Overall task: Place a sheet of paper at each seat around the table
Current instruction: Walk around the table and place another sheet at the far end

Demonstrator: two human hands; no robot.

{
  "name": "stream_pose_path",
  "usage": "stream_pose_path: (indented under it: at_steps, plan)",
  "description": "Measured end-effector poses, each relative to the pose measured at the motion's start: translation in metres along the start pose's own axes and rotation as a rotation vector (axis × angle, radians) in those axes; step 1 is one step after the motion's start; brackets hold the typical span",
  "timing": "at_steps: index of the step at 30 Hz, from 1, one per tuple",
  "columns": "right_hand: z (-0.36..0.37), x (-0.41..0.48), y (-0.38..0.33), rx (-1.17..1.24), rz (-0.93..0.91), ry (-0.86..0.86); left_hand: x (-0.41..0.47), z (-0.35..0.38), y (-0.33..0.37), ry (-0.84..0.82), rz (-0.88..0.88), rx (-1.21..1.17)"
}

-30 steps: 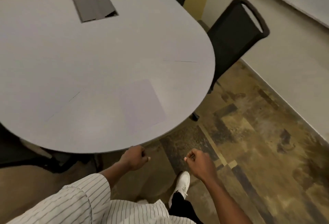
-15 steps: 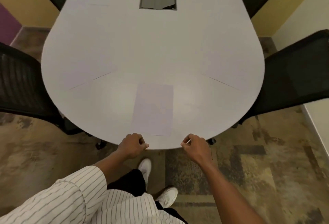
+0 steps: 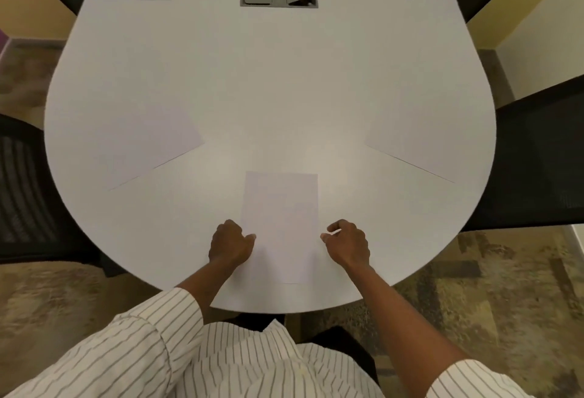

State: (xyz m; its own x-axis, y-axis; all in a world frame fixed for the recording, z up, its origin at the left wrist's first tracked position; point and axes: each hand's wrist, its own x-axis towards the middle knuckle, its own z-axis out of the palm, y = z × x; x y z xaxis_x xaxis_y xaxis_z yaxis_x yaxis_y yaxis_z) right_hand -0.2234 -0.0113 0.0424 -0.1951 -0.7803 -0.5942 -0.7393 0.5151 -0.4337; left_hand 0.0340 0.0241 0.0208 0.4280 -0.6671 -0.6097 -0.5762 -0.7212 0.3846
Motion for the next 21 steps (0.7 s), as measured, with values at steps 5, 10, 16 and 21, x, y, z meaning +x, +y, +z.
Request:
stream_pose_path:
  at_steps: [5,10,16,21]
  plan:
    - [0.015,0.020,-0.018,0.097,0.131,0.002,0.033,-0.004,0.014,0.028,-0.190,-0.162]
    - [0.028,0.032,-0.032,0.119,0.187,0.040,0.046,-0.002,0.027,0.009,-0.312,-0.259]
    - [0.045,0.036,-0.043,0.171,0.266,0.073,0.053,0.001,0.033,-0.045,-0.395,-0.346]
    - [0.047,0.040,-0.041,0.179,0.284,0.042,0.046,0.003,0.036,-0.060,-0.439,-0.376]
